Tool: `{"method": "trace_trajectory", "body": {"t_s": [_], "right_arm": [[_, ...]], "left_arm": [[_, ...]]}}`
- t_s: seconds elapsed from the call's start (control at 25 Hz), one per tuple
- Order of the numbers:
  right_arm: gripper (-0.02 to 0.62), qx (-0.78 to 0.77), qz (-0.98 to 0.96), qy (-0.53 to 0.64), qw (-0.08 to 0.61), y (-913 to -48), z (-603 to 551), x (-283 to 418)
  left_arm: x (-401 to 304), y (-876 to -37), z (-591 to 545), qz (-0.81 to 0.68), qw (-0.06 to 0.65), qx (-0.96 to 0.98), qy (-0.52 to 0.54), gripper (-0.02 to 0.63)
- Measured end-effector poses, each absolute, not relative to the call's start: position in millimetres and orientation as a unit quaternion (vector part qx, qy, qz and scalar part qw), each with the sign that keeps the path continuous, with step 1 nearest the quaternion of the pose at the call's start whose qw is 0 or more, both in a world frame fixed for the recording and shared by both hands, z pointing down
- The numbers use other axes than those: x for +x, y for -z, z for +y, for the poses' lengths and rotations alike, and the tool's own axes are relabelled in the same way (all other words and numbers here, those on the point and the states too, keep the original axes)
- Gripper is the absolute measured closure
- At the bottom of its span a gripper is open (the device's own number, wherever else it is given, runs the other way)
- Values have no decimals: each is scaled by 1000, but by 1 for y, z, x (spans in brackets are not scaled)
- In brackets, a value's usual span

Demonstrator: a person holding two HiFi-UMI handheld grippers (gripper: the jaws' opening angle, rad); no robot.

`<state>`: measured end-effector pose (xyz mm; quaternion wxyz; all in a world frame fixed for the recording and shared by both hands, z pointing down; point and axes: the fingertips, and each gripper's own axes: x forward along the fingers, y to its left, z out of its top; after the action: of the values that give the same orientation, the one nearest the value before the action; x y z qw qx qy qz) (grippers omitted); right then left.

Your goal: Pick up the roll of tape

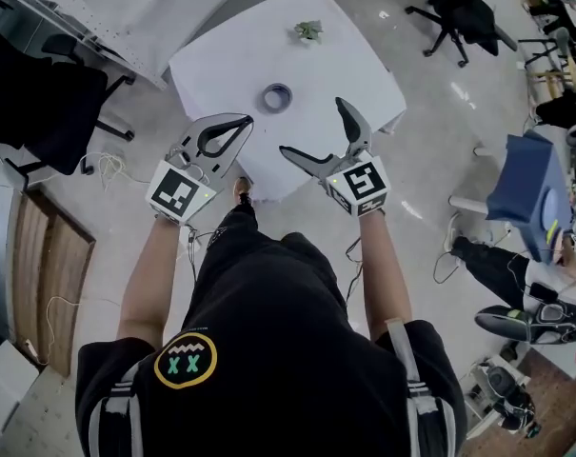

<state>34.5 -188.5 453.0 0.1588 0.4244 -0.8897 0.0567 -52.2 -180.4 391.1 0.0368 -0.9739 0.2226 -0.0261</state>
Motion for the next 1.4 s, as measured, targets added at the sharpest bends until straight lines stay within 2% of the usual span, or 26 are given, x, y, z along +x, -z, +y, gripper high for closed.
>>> {"method": "trace_trajectory", "body": {"t_s": [0.56, 1.0, 1.2, 1.4], "right_arm": [[-3, 343, -897, -64, 271, -536, -257, 20], [-2, 181, -873, -15, 453, -659, -285, 8], [12, 48, -828, 11, 559, -734, -273, 7], [32, -22, -793, 22, 608, -779, -268, 7]], "left_arm": [[-34, -411, -223, 240, 1, -970, 30, 589], [-14, -421, -231, 246, -7, -968, 51, 589], [-13, -420, -239, 251, -8, -967, 50, 589], [-17, -421, -244, 258, -8, -964, 58, 589]]}}
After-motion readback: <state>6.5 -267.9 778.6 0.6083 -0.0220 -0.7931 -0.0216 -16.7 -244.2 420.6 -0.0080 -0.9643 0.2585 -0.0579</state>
